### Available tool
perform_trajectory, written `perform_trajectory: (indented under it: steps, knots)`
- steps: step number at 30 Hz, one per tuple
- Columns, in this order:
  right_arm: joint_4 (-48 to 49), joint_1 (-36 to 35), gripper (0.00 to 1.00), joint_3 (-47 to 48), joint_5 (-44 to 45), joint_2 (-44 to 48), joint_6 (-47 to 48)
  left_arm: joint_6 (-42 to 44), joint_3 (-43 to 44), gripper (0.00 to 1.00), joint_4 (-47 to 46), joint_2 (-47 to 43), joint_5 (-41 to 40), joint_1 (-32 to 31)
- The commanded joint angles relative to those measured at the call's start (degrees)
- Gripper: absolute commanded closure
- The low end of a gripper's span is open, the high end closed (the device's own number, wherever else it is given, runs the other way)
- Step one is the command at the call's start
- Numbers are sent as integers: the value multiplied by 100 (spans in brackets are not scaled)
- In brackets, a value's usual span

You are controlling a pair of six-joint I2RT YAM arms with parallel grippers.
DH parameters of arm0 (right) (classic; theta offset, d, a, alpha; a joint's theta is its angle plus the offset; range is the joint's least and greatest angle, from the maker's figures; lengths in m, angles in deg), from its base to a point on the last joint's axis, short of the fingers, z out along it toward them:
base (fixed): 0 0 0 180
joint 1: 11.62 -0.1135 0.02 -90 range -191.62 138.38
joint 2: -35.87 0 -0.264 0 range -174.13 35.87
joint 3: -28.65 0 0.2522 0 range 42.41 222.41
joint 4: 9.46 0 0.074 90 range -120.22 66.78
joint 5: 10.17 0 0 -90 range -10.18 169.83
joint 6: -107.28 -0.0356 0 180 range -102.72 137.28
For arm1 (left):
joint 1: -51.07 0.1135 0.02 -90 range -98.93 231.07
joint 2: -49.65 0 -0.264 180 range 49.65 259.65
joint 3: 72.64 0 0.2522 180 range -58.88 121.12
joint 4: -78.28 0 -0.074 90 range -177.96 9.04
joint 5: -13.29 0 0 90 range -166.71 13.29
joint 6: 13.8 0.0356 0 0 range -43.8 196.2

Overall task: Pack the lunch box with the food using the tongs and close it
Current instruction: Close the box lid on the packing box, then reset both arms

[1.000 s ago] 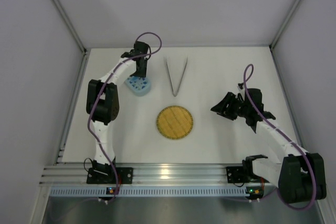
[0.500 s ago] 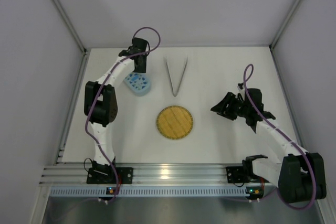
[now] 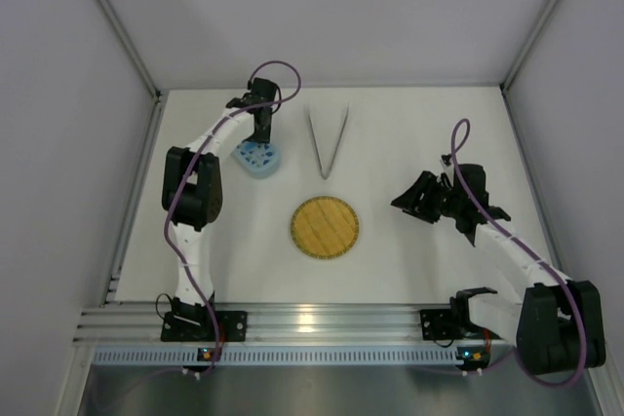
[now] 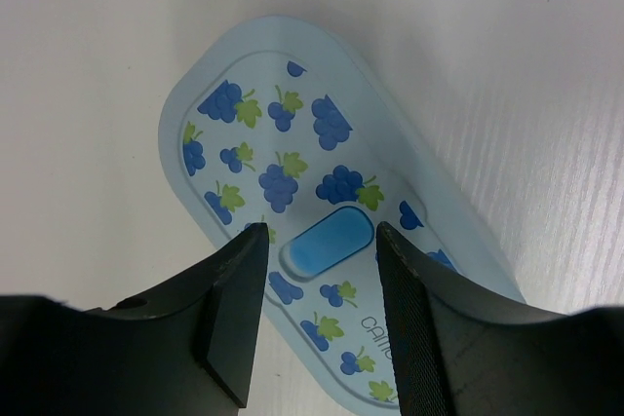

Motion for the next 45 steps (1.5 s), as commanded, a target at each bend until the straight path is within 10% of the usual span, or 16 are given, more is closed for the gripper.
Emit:
perform_trajectory:
  steps: [1, 24, 27, 28, 45]
  knots:
    - [386, -88, 51, -47, -45, 8, 49, 82, -122, 46, 212, 93, -141, 41]
    - [394, -79, 51, 111, -62, 16, 40, -120, 36, 43, -148, -1111, 508, 23]
    - [394, -79, 51, 138, -62, 16, 41, -164, -157, 39, -349, -1374, 728, -12]
    - [386, -88, 51, 147, -62, 25, 32, -181, -279, 1, -411, -1453, 798, -29]
    - [-212, -79, 48, 1868, 1000, 236, 479, -445, -1590, 1, -1642, -3361, 1827, -934]
